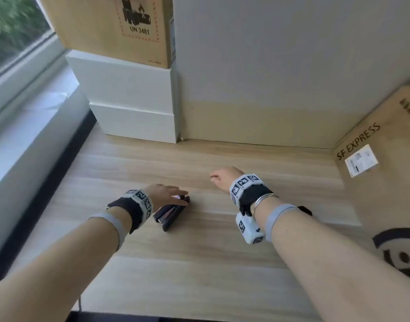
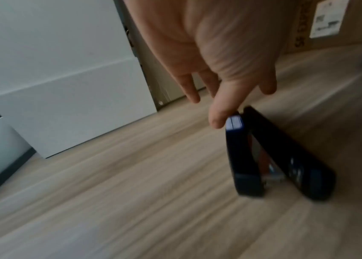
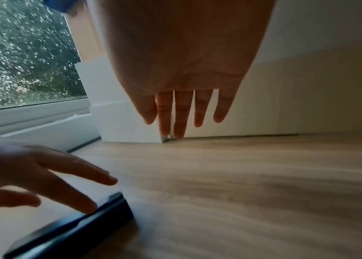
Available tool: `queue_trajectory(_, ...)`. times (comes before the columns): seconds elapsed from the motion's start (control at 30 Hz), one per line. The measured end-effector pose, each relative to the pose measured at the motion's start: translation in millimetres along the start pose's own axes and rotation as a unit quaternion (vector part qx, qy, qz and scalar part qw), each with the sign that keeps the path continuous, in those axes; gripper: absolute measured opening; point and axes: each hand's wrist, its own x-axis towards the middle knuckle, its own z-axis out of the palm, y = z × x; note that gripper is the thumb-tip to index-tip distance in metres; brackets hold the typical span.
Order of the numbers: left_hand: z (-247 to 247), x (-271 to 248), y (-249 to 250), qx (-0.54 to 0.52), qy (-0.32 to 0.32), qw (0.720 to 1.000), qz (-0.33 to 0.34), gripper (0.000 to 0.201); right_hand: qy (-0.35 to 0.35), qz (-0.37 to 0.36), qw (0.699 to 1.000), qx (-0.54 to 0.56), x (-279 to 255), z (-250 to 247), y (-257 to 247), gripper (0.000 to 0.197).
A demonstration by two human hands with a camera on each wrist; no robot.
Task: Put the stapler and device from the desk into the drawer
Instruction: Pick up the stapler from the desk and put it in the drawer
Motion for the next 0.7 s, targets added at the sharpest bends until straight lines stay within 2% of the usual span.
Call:
queue_trajectory(0.1, 7, 7, 1, 0.040, 0.004, 0.999, 0.032, 0.082, -0.029, 0.014, 0.999, 0.005, 5, 18, 5, 0.037)
queue_trajectory(0.27, 14, 22, 0, 0.082, 0.012, 0.996, 0.039, 0.067, -0.047, 0.010, 0.999, -0.006, 11, 34, 11, 0.037)
queue_trajectory(0.4, 18, 34, -4, 0.090, 0.030, 0.994, 0.060, 0.055, -0.064, 0.011, 0.998, -0.016, 12, 38, 13, 0.036)
queue_trajectory(0.47, 18, 36, -5, 0.080, 0.022, 0.995, 0.062, 0.055, -0.070, 0.017, 0.997, -0.019, 13, 40, 17, 0.036)
queue_trajectory(0.57, 16, 37, -3, 0.025, 0.003, 0.999, 0.029, 0.058, -0.076, 0.024, 0.997, -0.017, 13, 42, 21, 0.037)
queue_trajectory(0.7, 19, 35, 5, -0.156, -0.003, 0.986, -0.056, 0.051, -0.085, 0.019, 0.996, -0.026, 9, 41, 24, 0.037)
